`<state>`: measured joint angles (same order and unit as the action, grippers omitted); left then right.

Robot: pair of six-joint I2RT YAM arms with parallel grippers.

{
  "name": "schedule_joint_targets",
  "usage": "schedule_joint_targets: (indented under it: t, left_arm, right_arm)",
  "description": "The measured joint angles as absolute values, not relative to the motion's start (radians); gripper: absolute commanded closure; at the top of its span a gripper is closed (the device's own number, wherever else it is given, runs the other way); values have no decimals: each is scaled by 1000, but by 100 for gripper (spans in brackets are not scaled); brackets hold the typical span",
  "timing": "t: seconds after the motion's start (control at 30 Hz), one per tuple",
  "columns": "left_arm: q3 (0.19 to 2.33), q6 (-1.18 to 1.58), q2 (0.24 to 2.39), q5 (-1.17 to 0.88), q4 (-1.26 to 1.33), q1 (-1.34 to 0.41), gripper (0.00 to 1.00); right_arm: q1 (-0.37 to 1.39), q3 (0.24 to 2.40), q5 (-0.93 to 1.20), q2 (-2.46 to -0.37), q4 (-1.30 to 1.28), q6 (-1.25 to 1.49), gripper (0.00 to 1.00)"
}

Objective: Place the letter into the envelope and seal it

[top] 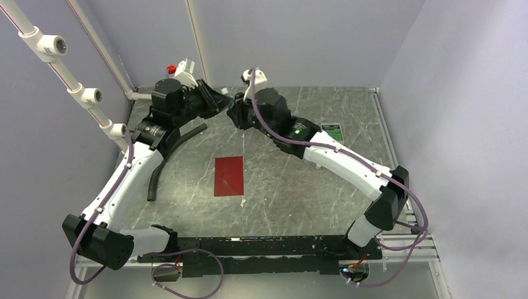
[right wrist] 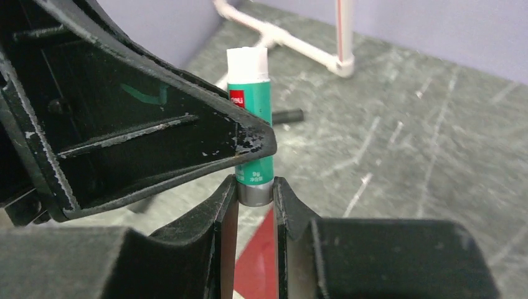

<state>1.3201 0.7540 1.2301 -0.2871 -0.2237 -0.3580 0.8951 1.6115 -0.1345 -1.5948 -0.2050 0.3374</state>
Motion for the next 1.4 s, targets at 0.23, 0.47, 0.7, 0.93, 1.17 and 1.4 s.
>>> schedule_joint_targets:
  t: [0.23, 0.47, 0.7, 0.93, 1.17, 1.4]
  left_arm:
    - [1315, 752, 1258, -300, -312, -369, 97]
    - [1283, 733, 1232, -387, -250, -371, 98]
    - [1248, 745, 1201, -457, -173, -370, 98]
    - [1230, 773, 1197, -500, -112, -370, 97]
    - [1214, 796, 1188, -511, -78, -366, 76]
    - [1135, 855, 1161, -527, 50, -365, 71]
  right_arm:
    - [881, 1499, -90, -1561, -179, 299, 63]
    - [794, 1405, 163, -1456, -95, 359, 47]
    - [773, 1399, 290, -1441, -60, 387, 47]
    - [759, 1399, 301, -1441, -62, 403, 79]
    - [740, 1399, 322, -1443, -65, 434, 100]
    - [699, 1309, 442, -1431, 108, 598, 100]
